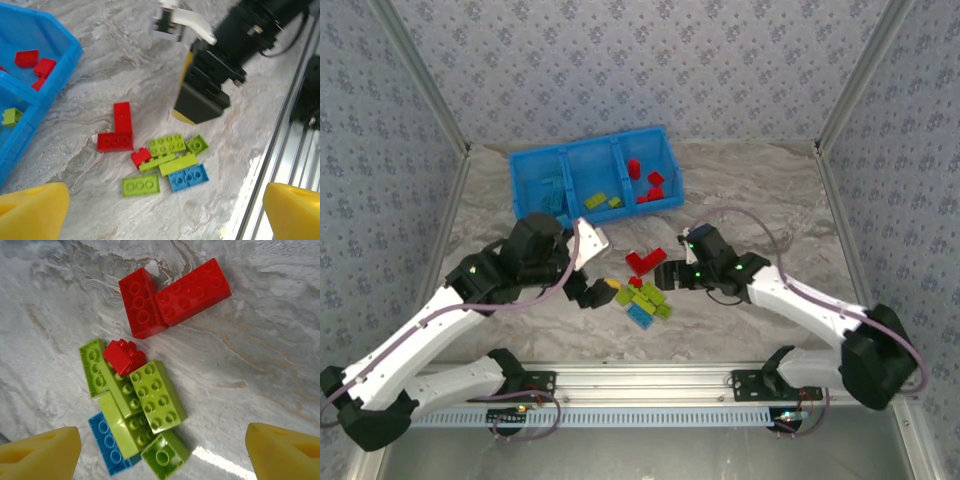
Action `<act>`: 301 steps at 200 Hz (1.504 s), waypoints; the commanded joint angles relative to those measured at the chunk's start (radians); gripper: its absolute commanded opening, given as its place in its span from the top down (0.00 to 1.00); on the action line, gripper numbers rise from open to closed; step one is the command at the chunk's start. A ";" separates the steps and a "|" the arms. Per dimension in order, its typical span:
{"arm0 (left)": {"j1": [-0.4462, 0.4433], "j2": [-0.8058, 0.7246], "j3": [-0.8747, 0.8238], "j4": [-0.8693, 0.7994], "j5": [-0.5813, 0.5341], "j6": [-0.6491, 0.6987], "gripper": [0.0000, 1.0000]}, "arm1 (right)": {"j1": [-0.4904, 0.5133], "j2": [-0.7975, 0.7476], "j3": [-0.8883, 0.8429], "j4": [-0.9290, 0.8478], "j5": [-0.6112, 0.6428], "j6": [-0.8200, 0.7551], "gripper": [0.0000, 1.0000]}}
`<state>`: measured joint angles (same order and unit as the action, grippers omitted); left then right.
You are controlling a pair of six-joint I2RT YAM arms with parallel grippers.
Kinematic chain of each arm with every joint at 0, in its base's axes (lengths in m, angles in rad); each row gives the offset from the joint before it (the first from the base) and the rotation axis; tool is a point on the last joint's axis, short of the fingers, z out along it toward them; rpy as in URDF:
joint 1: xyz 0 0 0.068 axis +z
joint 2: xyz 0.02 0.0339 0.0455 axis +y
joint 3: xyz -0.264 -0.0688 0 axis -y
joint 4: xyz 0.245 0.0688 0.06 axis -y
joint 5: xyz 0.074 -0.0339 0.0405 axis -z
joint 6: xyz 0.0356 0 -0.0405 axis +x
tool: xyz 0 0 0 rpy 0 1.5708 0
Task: Sort the legos into containers by color
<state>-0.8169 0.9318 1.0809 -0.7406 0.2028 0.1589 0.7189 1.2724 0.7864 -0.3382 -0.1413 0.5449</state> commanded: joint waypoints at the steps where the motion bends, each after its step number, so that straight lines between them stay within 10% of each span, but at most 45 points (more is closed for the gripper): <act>1: -0.006 -0.033 -0.040 0.017 0.032 0.103 0.01 | 0.036 0.113 0.089 0.085 0.060 -0.035 0.14; 88: -0.008 -0.061 -0.104 -0.045 -0.064 0.170 0.01 | 0.104 0.576 0.475 -0.040 0.212 -0.319 0.16; 159: -0.007 -0.056 -0.118 -0.043 -0.075 0.181 0.01 | 0.107 0.769 0.624 -0.114 0.236 -0.346 0.48; 211: -0.006 -0.047 -0.124 -0.037 -0.082 0.183 0.01 | 0.097 0.587 0.530 -0.057 0.250 -0.270 0.71; 257: 0.006 -0.041 -0.145 -0.018 -0.154 0.188 0.01 | 0.004 0.255 0.296 0.294 0.314 -0.235 0.73; 301: 0.011 -0.025 -0.146 -0.020 -0.199 0.186 0.01 | -0.126 0.439 0.455 0.435 0.365 -0.322 0.72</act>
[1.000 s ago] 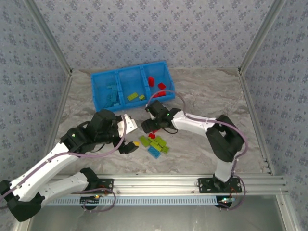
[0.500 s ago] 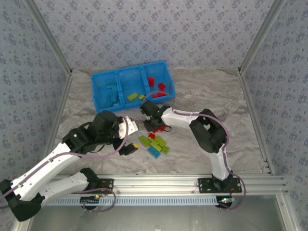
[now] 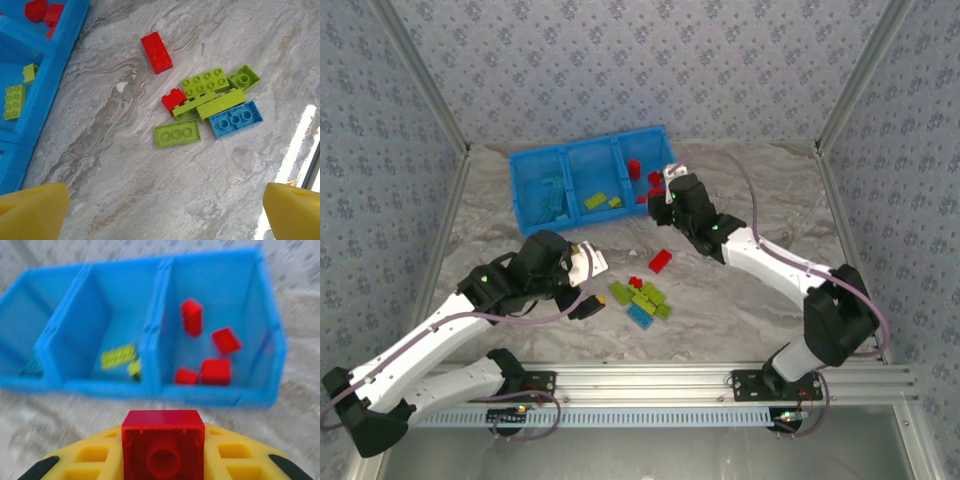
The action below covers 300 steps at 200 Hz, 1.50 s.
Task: Sort the legos into containers by color
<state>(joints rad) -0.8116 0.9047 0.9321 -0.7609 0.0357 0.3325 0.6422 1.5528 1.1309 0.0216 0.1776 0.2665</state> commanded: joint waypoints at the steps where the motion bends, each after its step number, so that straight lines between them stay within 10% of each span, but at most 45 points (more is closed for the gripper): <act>1: 0.006 0.002 0.003 0.000 -0.032 0.013 0.01 | -0.050 0.166 0.115 0.073 0.046 -0.044 0.72; 73: 0.009 -0.051 -0.024 0.052 -0.056 0.013 0.01 | -0.103 0.593 0.592 -0.084 0.032 0.007 0.61; 127: 0.030 -0.035 -0.019 0.060 -0.063 -0.010 0.01 | -0.098 0.550 0.724 -0.303 -0.027 0.018 0.43; 185: 0.051 -0.030 -0.015 0.058 -0.055 -0.018 0.01 | -0.108 0.100 0.324 -0.324 -0.125 0.098 0.32; 231: 0.054 -0.045 -0.015 0.060 -0.026 -0.007 0.01 | -0.082 -0.272 -0.211 -0.187 -0.047 0.473 0.24; 300: 0.055 -0.041 -0.015 0.054 -0.036 -0.003 0.01 | 0.097 -0.042 -0.181 -0.377 0.096 0.748 0.22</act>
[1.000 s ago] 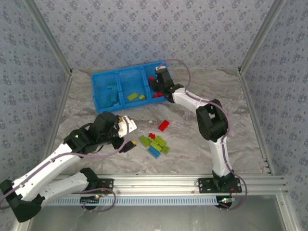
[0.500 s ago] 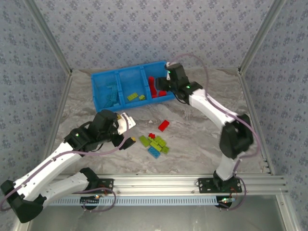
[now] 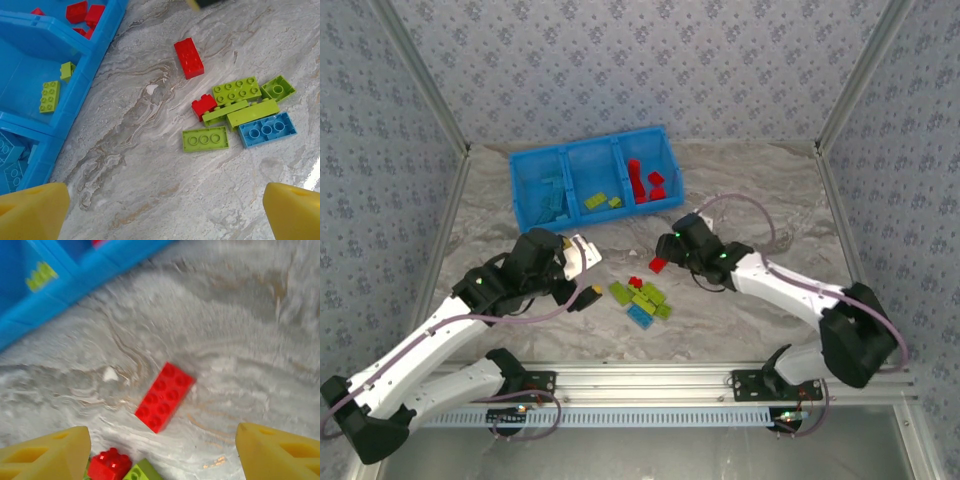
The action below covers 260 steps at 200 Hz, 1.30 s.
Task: Sort the legos into containers by color
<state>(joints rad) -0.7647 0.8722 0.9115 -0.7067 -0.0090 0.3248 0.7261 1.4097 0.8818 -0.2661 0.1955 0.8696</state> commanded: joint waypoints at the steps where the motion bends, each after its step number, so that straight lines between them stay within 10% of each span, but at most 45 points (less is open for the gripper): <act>1: 0.008 -0.009 0.006 -0.001 0.009 0.005 0.01 | 0.013 0.106 0.071 -0.091 0.081 0.146 0.22; 99: 0.007 0.013 0.012 -0.011 -0.008 0.002 0.01 | 0.043 0.441 0.273 -0.143 0.065 0.074 0.21; 143: 0.007 0.018 0.012 -0.016 -0.007 0.003 0.01 | 0.068 0.476 0.271 -0.190 0.120 0.067 0.39; 195: 0.008 0.031 0.018 -0.025 -0.002 0.002 0.01 | 0.045 0.292 0.131 -0.147 0.181 0.086 0.72; 260: 0.008 0.019 0.019 -0.023 -0.009 0.003 0.01 | 0.014 -0.091 -0.067 0.358 0.167 -0.368 0.71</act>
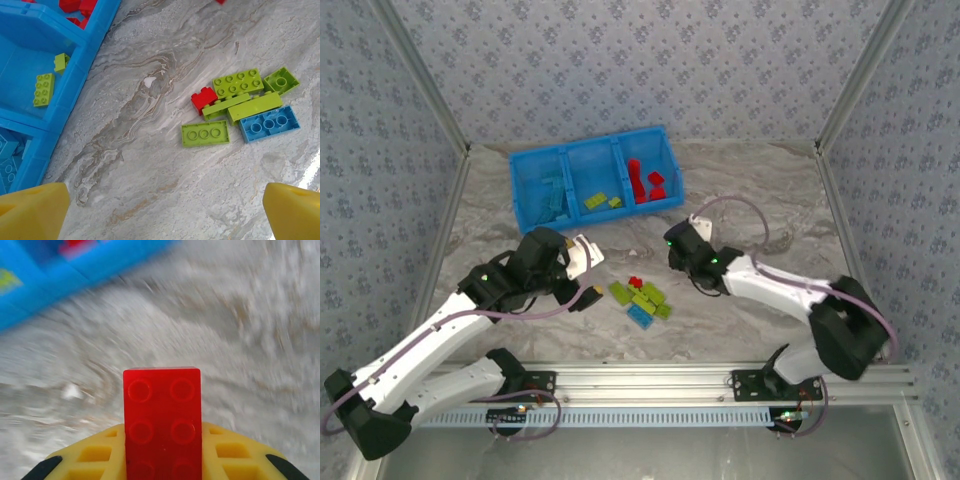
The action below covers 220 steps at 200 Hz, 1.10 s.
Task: Sort the legos into containers by color
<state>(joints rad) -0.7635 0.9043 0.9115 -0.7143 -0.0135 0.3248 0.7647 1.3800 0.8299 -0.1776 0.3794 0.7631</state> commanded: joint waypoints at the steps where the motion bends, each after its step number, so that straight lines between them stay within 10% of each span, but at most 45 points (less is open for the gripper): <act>1: 0.006 -0.013 0.018 -0.016 -0.006 0.002 0.01 | -0.026 -0.061 -0.013 0.276 -0.024 -0.272 0.71; 110: 0.002 -0.009 0.008 -0.004 -0.013 0.003 0.01 | -0.213 0.721 0.936 -0.098 -0.116 -0.525 0.65; 144: -0.002 -0.006 0.006 -0.004 -0.020 0.005 0.01 | -0.225 0.899 1.252 -0.322 -0.108 -0.503 0.43; 220: -0.002 -0.002 0.003 -0.003 -0.029 0.007 0.01 | -0.217 0.555 0.891 -0.214 -0.193 -0.521 0.32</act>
<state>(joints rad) -0.7639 0.9043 0.9115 -0.7143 -0.0326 0.3248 0.5438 2.1330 1.8549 -0.4343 0.2302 0.2531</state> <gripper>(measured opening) 0.993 0.662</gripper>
